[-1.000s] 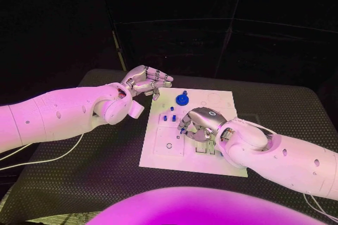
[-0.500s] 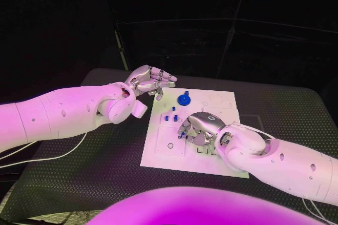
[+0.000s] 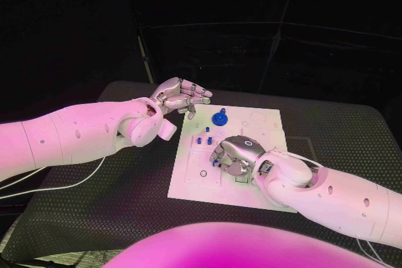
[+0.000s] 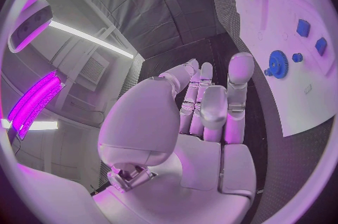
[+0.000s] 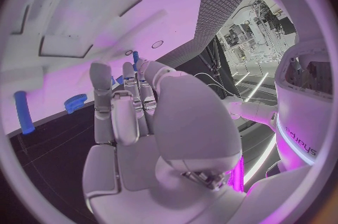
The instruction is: Assemble the parts on the task board
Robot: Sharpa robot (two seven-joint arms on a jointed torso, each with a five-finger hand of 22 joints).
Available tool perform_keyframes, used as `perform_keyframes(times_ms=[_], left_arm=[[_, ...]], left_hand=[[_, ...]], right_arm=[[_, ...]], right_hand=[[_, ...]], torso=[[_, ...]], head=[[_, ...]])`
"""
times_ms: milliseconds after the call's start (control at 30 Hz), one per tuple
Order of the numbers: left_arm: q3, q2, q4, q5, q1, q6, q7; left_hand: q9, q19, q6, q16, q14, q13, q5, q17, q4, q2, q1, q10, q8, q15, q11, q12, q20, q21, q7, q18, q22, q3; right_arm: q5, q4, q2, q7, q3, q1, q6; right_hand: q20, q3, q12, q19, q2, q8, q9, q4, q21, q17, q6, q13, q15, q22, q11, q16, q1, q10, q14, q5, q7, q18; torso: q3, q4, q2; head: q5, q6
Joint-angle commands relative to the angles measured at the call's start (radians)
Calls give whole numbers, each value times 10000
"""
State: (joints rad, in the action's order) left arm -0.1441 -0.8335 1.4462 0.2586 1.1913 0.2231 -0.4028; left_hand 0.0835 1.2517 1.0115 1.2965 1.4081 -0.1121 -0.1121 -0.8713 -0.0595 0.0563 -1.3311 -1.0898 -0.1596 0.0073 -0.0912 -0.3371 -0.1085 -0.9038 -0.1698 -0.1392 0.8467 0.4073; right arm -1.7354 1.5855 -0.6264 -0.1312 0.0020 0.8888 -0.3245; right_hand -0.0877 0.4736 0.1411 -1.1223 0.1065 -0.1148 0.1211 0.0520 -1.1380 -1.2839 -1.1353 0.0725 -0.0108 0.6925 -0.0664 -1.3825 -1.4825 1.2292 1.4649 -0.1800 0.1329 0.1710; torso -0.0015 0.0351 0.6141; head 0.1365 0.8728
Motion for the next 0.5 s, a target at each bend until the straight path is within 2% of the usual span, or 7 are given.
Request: perform_keyframes(times_ms=[33,500], left_arm=[[9,18,3,-59,15,-139,-130],[9,22,-1,-59,15,-184,-110]], left_hand=[[-17,-79,-64,-52,-68,-17,20,-7,4,37,48,70,-17,-4,-9,-49,5,26,-19,-201,-9,59],[-18,-81,-69,-51,-70,-18,19,-8,1,35,46,77,-17,-4,-10,-52,4,30,-20,-202,-12,63]], right_arm=[[-178,-20,50,-61,4,4,21],[-341,-135,130,-375,5,-5,-237]], right_hand=[[-39,-10,-63,18,-42,-11,9,-71,-19,6,-16,19,-20,-13,-18,-31,103,60,546,-40,71,-109],[-40,-4,-68,37,-57,-8,8,-72,-5,40,-18,19,-20,-44,-17,-11,113,67,539,-46,71,-103]], torso=[[1,6,1],[-3,3,-10]], head=[[2,-2],[17,-2]])
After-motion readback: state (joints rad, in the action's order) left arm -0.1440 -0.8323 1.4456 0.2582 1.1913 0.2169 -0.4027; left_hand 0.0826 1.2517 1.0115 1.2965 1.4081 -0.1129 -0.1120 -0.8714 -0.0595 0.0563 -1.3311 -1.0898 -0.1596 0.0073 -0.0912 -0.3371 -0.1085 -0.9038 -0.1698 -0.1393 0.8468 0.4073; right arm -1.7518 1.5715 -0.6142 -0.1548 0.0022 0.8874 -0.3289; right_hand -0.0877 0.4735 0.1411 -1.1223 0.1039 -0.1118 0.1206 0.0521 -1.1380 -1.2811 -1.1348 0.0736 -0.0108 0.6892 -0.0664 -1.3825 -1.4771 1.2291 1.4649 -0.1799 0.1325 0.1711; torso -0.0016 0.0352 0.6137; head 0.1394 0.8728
